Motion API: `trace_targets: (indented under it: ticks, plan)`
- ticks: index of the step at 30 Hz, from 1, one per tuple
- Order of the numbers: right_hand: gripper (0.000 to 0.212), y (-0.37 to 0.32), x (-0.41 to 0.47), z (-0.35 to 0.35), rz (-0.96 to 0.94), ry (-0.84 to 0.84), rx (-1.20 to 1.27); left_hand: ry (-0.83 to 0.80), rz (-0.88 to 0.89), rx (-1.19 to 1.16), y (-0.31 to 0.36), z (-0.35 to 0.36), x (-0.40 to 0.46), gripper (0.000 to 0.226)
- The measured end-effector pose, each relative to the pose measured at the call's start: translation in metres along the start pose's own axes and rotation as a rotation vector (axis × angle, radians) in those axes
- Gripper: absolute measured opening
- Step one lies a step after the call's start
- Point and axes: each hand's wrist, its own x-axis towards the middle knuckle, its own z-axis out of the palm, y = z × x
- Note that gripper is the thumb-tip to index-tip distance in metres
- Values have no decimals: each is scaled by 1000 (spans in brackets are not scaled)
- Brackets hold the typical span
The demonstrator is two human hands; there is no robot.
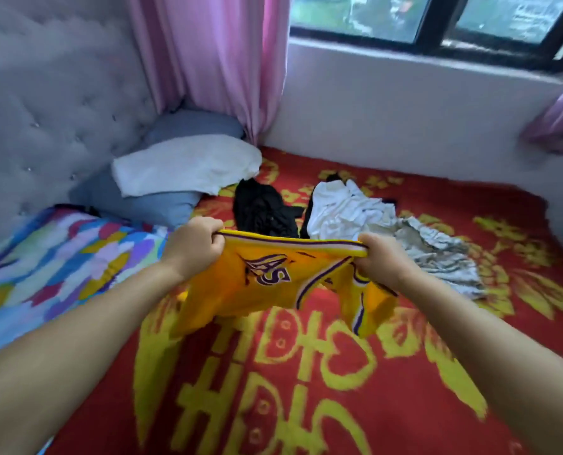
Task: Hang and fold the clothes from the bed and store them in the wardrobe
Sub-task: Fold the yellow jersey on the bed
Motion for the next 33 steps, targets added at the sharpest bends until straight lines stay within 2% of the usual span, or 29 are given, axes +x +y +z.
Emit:
trace_targets:
  ticks: [3, 5, 8, 13, 15, 17, 19, 21, 22, 24, 25, 27, 30, 33]
  plan:
    - [14, -12, -16, -69, 64, 127, 35, 120, 61, -12, 31, -53, 24, 33]
    - [15, -16, -25, -110, 81, 182, 81, 211, 90, -43, 51, -84, 39, 38]
    - [16, -17, -45, -163, 58, 272, 33, 273, 104, -131, 78, -124, 54, 25]
    - [20, -6, -85, -237, 96, 362, -11, 303, 70, -237, 106, -169, 71, 21]
    - [23, -2, -98, -257, 88, 418, -20, 208, 34, -233, 120, -179, 73, 23]
    - [23, -4, -115, -274, 35, 438, 44, -100, 30, -241, 138, -186, 70, 29]
    - [25, -14, -124, -286, -55, 439, 114, -443, 99, -198, 157, -185, 64, 28]
    - [31, -30, -134, -293, -148, 433, 94, -582, 205, -281, 187, -177, 54, 11]
    - [32, -41, -138, -295, -194, 417, 70, -589, 255, -382, 208, -173, 49, 19]
    - [33, -61, -144, -293, -280, 352, 33, -604, 360, -634, 254, -164, 41, 57]
    - [34, -69, -147, -290, -323, 324, 30, -643, 403, -729, 278, -161, 37, 66]
    - [39, -79, -153, -286, -410, 308, 46, -699, 463, -844, 313, -153, 31, 52]
    - [46, -69, -156, -290, -454, 436, 39, -582, 481, -852, 333, -147, 32, 18]
    - [39, -38, -157, -296, -354, 578, -76, -481, 430, -819, 326, -151, 41, 18]
